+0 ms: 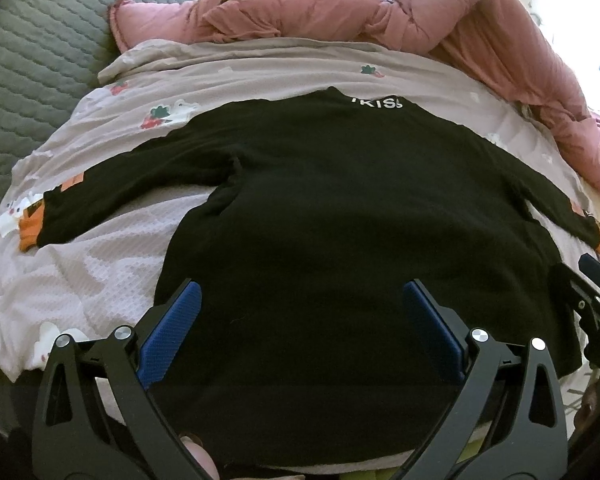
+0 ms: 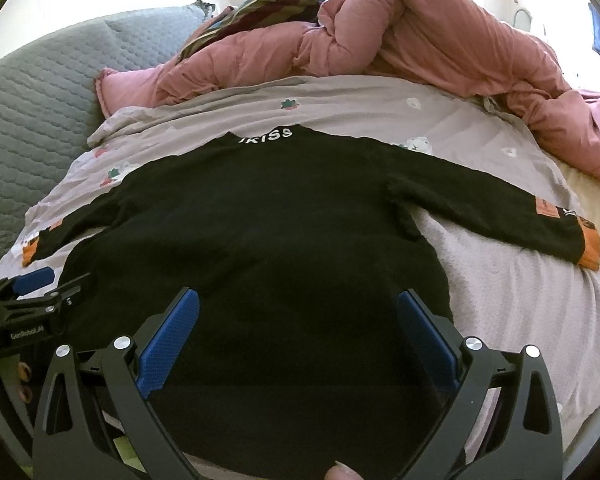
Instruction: Fold small clothes
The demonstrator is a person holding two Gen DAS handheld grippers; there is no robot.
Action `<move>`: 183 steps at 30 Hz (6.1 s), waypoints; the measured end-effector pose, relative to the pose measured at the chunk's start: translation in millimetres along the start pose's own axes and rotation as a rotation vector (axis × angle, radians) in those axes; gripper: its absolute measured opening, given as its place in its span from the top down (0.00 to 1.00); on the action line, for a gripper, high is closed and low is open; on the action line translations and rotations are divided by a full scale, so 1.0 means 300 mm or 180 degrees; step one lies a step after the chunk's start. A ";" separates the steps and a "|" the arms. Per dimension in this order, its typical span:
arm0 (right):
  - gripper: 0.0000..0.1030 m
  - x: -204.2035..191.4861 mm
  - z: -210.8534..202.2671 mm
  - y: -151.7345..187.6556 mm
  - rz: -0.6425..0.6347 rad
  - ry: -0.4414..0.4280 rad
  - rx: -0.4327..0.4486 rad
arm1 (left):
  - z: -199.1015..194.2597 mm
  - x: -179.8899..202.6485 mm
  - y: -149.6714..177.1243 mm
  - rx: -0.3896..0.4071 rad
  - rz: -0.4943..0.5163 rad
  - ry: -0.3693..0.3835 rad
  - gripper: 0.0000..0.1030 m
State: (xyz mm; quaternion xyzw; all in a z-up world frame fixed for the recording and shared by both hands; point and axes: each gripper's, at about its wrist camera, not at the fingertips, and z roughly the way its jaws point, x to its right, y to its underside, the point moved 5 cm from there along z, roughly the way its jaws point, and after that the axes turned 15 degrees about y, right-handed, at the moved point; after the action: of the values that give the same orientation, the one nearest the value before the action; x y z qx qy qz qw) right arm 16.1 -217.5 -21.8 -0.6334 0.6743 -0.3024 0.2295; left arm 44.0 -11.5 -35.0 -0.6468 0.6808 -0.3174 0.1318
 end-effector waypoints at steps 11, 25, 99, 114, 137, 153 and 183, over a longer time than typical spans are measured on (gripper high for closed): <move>0.04 0.055 0.037 -0.036 0.0045 0.0056 0.0032 | 0.028 0.043 -0.082 -0.0008 0.0030 0.0055 0.08; 0.04 0.283 0.138 -0.150 0.0380 0.0526 0.0107 | 0.098 0.102 -0.214 0.0014 0.0096 0.0024 0.08; 0.87 0.940 0.276 -0.222 0.1205 0.0840 0.0085 | 0.429 0.105 -0.396 0.0051 -0.0006 0.0053 0.08; 0.88 0.518 0.244 -0.423 0.0767 -0.0114 0.0322 | 0.377 0.023 -0.374 0.0080 -0.0177 0.0175 0.08; 0.84 -0.111 0.311 -0.529 0.0145 -0.0942 0.0080 | 0.364 -0.175 -0.301 0.0060 -0.0689 0.0647 0.08; 0.68 0.041 0.368 -0.451 0.0201 -0.0589 0.0068 | 0.380 -0.008 -0.299 -0.0123 -0.0758 0.1476 0.25; 0.65 0.223 0.393 -0.396 0.0458 -0.0575 0.0085 | 0.252 0.022 -0.471 0.0468 -0.0458 0.1017 0.97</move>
State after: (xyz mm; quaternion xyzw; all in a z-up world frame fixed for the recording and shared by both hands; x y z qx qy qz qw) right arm 176.5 -299.5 -17.9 -0.6050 0.6905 -0.2357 0.3188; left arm 200.6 -32.3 -6.1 -0.6238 0.6200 -0.4736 0.0459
